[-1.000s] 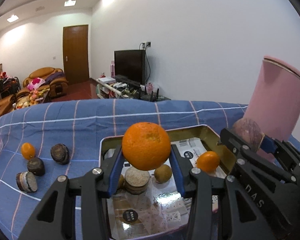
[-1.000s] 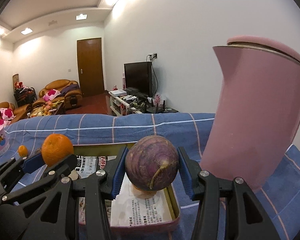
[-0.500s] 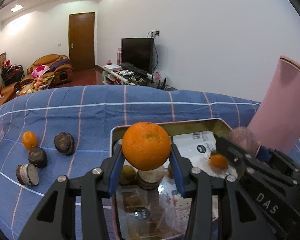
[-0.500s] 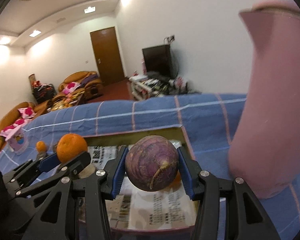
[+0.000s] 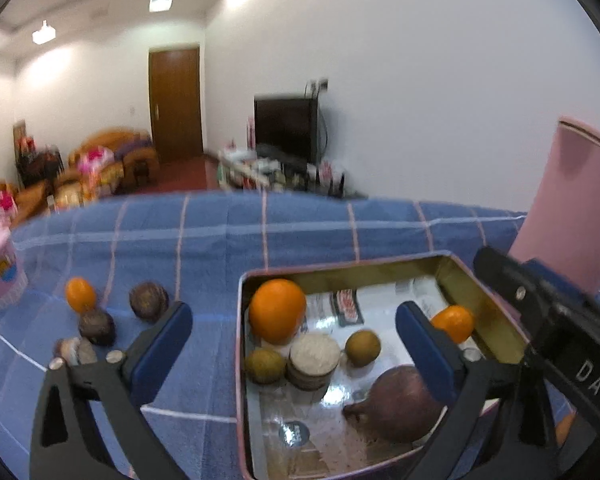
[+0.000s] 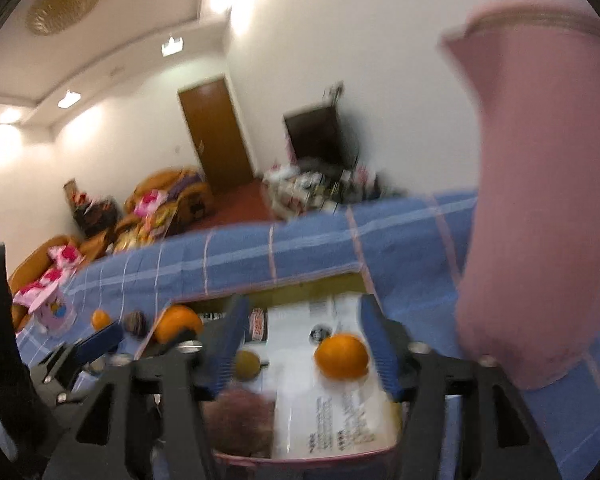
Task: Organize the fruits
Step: 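Withdraw both open tools from the tin toward the remaining items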
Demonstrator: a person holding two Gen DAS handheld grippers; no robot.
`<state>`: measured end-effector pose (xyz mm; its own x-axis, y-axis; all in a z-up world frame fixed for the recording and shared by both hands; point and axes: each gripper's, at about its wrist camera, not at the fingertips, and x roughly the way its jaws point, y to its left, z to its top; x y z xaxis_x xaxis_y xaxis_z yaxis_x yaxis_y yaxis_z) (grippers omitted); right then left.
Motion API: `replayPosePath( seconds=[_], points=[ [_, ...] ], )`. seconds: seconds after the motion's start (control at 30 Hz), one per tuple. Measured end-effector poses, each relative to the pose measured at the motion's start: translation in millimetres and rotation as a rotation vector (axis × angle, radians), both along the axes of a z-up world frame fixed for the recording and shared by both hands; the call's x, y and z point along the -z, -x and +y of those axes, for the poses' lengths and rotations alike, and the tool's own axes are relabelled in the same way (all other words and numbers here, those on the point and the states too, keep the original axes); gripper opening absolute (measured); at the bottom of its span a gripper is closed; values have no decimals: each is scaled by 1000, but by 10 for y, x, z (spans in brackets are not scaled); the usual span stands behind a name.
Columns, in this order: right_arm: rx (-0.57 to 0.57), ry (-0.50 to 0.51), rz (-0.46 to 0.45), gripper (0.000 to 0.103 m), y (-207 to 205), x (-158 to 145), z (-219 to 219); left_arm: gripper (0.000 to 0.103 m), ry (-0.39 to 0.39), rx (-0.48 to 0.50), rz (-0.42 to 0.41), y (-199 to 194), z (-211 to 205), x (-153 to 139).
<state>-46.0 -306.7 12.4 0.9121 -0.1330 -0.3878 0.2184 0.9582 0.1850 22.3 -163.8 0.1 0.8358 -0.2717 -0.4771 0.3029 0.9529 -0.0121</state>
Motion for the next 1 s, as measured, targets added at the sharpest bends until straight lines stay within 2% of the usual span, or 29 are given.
replayPosePath(
  seconds=[0.03, 0.1, 0.13, 0.47, 0.53, 0.77, 1.0],
  points=[
    [30, 32, -29, 83, 56, -32, 28, 103, -22, 6, -49, 74, -28, -27],
    [77, 92, -80, 85, 148, -93, 84, 103, -73, 0, -109, 164, -75, -44],
    [98, 112, -90, 88, 170, -104, 103, 103, -85, -9, -117, 175, -80, -48],
    [202, 117, -53, 90, 157, -68, 47, 103, -49, -44, -106, 138, 54, -73],
    [190, 109, -74, 90, 195, -47, 33, 103, -49, -47, -110, 137, 56, -75],
    [175, 208, -103, 90, 255, -65, 192, 103, -33, -63, -113, 170, 149, -68],
    [145, 185, -80, 90, 241, -49, 192, 103, -23, -84, -124, 215, 273, -70]
  ],
)
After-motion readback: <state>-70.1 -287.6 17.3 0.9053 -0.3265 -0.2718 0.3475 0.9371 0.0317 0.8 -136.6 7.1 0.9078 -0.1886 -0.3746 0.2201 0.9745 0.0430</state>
